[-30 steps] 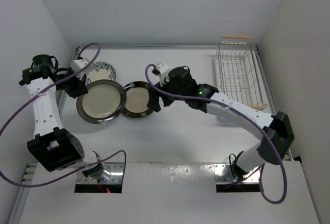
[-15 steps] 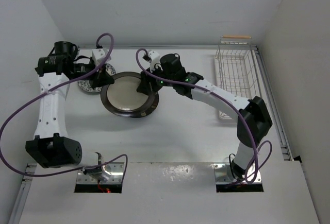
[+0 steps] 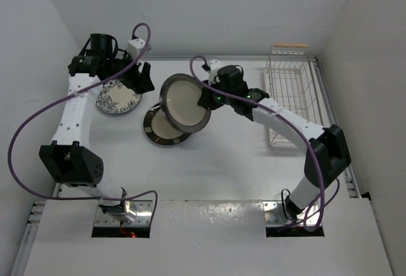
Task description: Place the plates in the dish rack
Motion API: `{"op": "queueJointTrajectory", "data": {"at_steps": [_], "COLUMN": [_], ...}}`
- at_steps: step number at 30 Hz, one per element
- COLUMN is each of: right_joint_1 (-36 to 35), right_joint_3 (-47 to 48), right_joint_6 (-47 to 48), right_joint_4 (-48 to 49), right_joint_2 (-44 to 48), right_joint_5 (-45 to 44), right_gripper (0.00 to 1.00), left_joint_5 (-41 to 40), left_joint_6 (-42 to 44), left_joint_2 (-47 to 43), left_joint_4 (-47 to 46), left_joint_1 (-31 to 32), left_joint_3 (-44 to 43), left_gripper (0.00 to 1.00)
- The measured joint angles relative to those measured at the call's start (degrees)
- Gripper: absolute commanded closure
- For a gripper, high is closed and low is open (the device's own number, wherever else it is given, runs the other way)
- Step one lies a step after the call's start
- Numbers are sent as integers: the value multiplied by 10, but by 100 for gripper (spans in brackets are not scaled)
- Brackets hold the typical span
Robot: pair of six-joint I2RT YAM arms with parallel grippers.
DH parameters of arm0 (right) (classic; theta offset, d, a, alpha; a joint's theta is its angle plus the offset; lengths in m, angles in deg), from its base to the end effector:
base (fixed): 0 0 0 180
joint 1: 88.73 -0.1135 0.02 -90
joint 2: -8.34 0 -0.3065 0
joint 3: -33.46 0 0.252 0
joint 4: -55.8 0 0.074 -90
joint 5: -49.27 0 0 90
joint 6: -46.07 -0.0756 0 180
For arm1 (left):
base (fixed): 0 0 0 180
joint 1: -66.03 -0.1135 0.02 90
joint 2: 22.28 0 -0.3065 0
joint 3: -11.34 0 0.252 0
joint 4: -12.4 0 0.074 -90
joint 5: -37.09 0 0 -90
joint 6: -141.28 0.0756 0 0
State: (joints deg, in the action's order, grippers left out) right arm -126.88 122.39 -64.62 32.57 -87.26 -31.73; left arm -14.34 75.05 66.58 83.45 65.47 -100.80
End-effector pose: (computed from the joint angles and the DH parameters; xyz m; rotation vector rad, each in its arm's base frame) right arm 0.3301 0.2744 0.3152 -0.4293 2.1411 0.7695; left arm 0.3353 -0.0439 0.4210 0.7438 2.1241 -0.5814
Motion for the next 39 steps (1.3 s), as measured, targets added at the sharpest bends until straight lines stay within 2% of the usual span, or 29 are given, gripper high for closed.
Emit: {"op": "queueJointTrajectory", "data": {"at_steps": [9,16,19,25,34,39], "right_joint_1": [159,291,344,415,438,444], "right_joint_3": [64,141,144,78,-93,-129], "right_joint_6": [42,130,179,271,328,333], "right_joint_4": [-110,-134,-152,-192,-205,-193], "right_joint_2": [86,147,178,229,236,235], "right_joint_5": [-129,-219,-235,-251,-252,-259], "right_gripper": [100,100,100,100,100,100], "left_joint_5": [-96,-131,-135,-141,-145,-151], "left_joint_6": [-51,-60,-61,-63,-63,-63], "left_joint_2": [22,38,52,67,67,67], "left_joint_4": [-19,-21,-21,-21,-25,-26], "left_joint_1": [-11,-18,-18,-18,-18,-18], "left_joint_3": [-35,-35,-35,-35,-24,-12], "left_gripper": [29,29,29,29,29,29]}}
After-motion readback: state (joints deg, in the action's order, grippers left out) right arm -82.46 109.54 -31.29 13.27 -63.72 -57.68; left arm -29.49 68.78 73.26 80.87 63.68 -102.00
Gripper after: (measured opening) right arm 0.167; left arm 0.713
